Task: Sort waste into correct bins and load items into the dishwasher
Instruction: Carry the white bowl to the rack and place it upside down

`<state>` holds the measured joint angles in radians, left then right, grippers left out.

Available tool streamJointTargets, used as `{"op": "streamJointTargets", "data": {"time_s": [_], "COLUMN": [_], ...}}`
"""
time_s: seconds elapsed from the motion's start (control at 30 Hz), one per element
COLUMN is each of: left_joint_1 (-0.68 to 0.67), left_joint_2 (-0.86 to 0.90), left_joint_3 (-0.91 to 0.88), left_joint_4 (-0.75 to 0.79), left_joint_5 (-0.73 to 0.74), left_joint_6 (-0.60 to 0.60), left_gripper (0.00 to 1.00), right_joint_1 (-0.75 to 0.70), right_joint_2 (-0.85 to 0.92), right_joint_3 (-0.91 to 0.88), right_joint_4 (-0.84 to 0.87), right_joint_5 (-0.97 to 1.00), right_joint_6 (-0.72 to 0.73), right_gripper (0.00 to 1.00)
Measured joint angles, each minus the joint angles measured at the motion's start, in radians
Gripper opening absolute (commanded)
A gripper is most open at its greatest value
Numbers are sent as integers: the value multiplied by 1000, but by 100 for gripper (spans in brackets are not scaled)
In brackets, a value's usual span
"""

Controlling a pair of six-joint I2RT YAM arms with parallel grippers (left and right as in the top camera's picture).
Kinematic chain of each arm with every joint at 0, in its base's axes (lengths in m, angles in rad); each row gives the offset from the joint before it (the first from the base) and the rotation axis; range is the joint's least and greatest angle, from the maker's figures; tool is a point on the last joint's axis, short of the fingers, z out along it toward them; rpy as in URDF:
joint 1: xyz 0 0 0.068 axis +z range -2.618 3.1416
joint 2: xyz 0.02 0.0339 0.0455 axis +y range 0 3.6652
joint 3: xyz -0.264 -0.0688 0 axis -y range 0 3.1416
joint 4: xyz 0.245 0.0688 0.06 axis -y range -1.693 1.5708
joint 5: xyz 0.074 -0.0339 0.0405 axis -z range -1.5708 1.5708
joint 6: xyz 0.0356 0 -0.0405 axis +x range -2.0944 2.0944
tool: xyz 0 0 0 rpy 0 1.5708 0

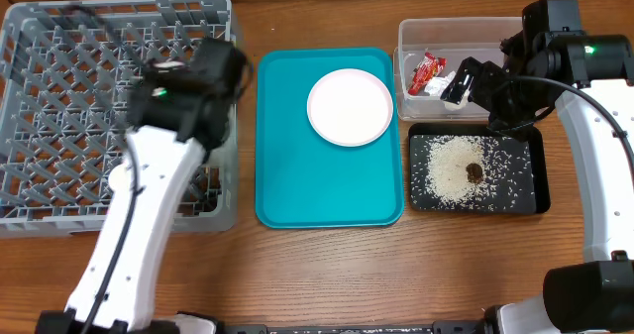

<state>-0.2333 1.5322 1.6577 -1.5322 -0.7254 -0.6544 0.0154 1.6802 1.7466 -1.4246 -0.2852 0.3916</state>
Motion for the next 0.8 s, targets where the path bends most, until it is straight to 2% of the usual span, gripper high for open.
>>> {"op": "streamJointTargets", "data": {"time_s": [0.13,0.3,0.57,0.8], "left_joint_1": [97,246,388,454], "left_joint_2": [29,116,283,406], "left_joint_3": [0,0,-1,-3], "left_joint_4": [45,185,339,547], "left_joint_5": [-193,-303,-378,-394], "left_joint_6": [-24,5,115,259], "left_gripper": [4,4,4,4], "right_joint_1": [0,0,0,0], "right_joint_2": [0,0,0,0], "right_joint_3": [0,0,0,0], "right_joint_4": [0,0,0,0], "right_joint_5": [0,0,0,0], "right_joint_6": [0,0,0,0], "right_gripper": [100,100,100,100]}}
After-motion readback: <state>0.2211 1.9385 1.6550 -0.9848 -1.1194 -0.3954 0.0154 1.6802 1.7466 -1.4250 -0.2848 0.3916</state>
